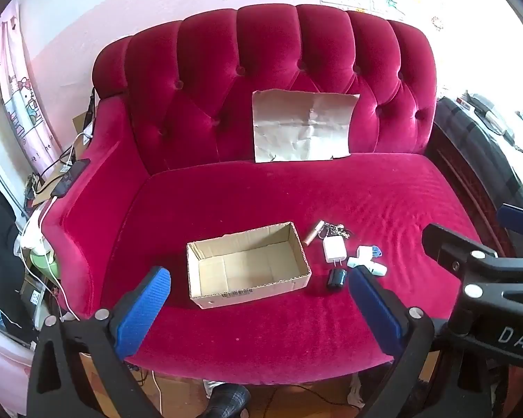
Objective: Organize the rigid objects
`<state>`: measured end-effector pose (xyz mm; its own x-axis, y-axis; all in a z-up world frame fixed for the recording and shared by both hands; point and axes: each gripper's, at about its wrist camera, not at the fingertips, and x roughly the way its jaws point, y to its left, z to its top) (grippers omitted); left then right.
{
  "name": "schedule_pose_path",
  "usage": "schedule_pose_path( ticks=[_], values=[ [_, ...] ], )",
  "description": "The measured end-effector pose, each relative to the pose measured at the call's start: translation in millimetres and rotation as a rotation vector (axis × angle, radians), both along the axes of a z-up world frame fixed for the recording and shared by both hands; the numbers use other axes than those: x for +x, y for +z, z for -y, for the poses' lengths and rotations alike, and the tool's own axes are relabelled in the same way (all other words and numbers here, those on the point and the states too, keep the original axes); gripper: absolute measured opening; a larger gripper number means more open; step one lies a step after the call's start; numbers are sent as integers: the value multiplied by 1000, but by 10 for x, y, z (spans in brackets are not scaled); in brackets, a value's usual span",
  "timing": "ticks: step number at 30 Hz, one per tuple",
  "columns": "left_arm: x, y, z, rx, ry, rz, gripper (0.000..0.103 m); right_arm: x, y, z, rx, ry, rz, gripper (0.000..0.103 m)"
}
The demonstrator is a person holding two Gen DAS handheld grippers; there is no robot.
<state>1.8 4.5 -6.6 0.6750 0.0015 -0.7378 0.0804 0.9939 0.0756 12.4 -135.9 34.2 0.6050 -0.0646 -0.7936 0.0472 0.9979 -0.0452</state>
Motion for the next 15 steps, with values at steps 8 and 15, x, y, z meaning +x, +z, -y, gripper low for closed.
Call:
schedule_pose_path(
  ticks=[8,15],
  values=[
    [0,10,2,1,4,2,103,6,10,25,5,-1,4,103],
    [-19,9,-5,2,2,6,103,7,22,28,1,0,7,103]
  ],
)
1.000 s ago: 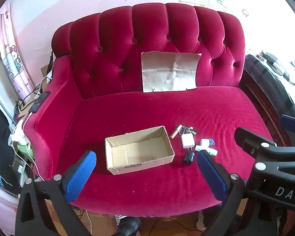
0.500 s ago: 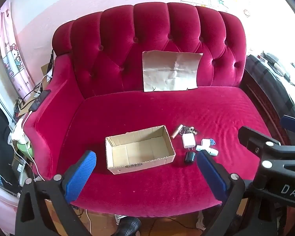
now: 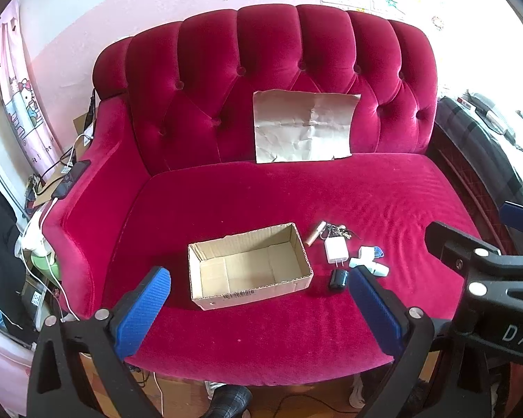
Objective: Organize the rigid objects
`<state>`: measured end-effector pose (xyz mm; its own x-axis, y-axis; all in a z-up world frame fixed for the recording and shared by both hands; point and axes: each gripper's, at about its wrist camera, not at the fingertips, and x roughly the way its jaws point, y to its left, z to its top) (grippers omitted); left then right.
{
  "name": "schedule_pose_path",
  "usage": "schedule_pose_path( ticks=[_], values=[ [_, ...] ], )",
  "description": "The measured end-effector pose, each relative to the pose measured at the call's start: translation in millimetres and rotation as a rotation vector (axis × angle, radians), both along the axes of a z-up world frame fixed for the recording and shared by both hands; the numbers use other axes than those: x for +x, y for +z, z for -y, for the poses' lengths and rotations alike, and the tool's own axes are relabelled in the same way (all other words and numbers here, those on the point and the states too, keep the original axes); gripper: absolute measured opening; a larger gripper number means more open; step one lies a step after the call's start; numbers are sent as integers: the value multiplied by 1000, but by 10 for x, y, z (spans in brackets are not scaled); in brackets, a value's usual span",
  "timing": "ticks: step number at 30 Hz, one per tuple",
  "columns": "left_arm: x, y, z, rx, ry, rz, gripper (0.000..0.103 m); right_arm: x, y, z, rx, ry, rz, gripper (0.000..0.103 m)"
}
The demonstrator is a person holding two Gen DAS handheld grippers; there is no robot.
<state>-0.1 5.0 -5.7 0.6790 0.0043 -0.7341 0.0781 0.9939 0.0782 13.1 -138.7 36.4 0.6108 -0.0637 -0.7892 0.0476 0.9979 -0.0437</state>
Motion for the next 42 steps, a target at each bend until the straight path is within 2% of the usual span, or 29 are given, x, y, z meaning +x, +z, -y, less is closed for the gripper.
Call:
schedule_pose_path(
  ticks=[42],
  values=[
    [114,-18,-76,-32,5,6,103,80,-15,-10,-15,-4,-1,103]
  ],
)
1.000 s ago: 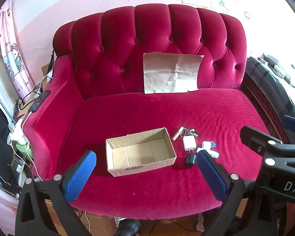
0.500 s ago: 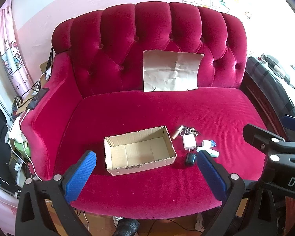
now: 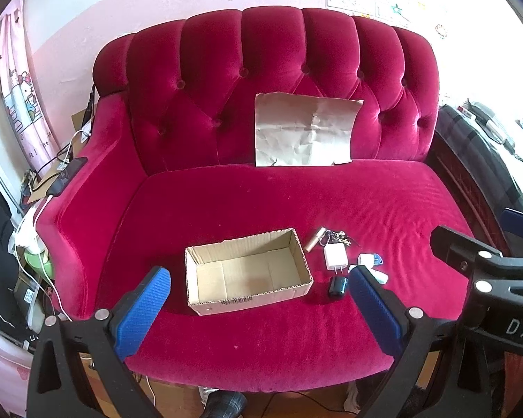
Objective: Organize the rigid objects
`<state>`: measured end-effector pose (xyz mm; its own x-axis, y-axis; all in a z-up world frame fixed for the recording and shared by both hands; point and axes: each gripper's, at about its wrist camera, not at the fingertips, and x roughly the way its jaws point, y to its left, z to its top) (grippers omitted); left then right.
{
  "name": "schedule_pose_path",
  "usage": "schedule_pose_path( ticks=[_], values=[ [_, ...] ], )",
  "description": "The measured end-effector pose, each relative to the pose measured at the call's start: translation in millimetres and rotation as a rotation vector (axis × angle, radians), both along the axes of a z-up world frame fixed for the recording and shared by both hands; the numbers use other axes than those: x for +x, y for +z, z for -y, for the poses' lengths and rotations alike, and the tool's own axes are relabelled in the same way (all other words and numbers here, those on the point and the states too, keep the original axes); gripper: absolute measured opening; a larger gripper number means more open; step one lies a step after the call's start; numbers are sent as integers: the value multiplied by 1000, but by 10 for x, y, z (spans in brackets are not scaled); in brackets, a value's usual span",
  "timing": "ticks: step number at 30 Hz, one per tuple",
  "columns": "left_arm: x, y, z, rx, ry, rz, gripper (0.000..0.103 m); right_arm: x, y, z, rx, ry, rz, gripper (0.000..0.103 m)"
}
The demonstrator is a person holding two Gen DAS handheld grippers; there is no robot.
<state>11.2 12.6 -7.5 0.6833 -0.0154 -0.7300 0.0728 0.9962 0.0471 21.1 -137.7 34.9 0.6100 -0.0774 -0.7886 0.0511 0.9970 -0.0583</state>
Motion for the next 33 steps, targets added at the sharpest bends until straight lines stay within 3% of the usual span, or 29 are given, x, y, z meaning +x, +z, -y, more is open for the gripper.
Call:
schedule_pose_path(
  ticks=[25,33],
  values=[
    [217,-219,-58,2,3,-24,103,180,-223,23,-22,-5,-15,103],
    [542,-568,-354,28,66,-60,103,441,-445,142,-30,-33,-27,103]
  ],
)
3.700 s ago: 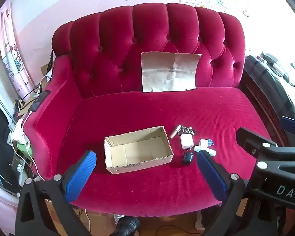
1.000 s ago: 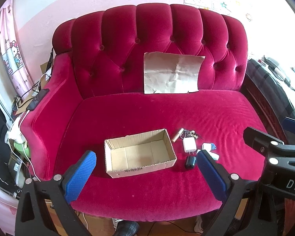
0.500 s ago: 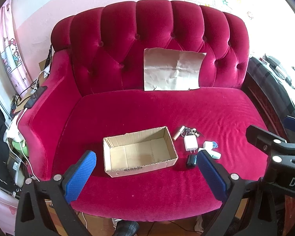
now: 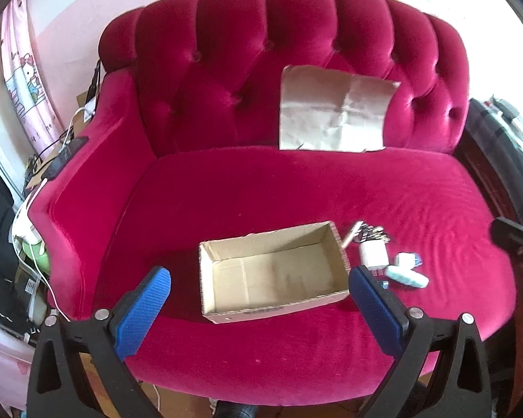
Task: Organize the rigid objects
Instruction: 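Move the left gripper to the cardboard box and clamp its wall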
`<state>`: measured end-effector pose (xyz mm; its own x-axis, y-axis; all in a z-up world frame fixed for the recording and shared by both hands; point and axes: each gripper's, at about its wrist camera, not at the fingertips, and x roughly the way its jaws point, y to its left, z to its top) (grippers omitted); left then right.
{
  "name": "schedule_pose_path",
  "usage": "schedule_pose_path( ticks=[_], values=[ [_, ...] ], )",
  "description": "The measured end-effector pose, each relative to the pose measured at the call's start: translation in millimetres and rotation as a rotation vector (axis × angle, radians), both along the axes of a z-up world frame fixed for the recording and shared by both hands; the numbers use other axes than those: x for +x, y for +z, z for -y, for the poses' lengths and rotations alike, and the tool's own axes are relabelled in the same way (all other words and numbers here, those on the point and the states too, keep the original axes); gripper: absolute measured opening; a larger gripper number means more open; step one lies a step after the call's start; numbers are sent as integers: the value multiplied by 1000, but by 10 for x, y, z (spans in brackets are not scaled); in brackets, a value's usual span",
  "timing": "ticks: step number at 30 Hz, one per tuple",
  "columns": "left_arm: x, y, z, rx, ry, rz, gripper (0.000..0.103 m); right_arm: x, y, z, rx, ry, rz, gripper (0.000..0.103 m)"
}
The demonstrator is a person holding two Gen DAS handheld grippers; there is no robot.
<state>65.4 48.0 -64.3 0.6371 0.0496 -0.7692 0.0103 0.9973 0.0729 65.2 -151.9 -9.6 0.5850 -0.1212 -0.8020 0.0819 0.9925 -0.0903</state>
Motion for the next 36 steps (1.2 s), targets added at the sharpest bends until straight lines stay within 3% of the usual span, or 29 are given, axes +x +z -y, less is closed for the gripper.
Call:
schedule_pose_path(
  ticks=[10,17,29,36],
  values=[
    [421,-645,-319,44,28,-101,103,431,-491,94,-49,2,-42,103],
    [625,-985,-587,19,85,-132,103,678,-818,227,-47,-15,-63,103],
    [734,-1419,-817,27,87,-166,103,835,-1308,400,-2,-23,-99,103],
    [774,-1494,-846,-5,74,-163,103,854,-1463,434,-11,-27,-114,103]
  ],
)
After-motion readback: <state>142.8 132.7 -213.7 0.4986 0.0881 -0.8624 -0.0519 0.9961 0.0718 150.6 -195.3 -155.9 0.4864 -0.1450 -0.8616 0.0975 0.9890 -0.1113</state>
